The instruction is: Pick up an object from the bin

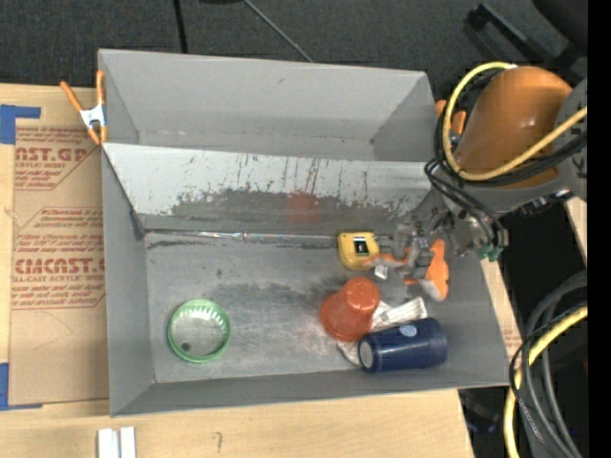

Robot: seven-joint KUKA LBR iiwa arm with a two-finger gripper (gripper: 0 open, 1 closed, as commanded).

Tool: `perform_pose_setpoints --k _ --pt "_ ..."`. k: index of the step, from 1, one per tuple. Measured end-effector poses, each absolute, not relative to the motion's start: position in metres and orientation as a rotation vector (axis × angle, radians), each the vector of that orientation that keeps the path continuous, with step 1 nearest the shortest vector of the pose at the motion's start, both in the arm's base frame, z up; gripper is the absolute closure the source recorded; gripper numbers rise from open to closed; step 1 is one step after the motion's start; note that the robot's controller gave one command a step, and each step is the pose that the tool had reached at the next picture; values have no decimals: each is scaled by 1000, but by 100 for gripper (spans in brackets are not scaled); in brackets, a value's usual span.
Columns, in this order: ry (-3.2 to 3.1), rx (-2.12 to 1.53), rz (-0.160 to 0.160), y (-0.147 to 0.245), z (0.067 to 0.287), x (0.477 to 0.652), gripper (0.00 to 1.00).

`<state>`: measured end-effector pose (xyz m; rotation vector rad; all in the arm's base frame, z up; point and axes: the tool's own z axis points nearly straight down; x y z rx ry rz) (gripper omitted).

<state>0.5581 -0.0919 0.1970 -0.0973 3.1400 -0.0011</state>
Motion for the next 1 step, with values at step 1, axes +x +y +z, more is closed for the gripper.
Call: perform_pose_setpoints --k 1 --pt "3134 133 1 -100 215 543 100"
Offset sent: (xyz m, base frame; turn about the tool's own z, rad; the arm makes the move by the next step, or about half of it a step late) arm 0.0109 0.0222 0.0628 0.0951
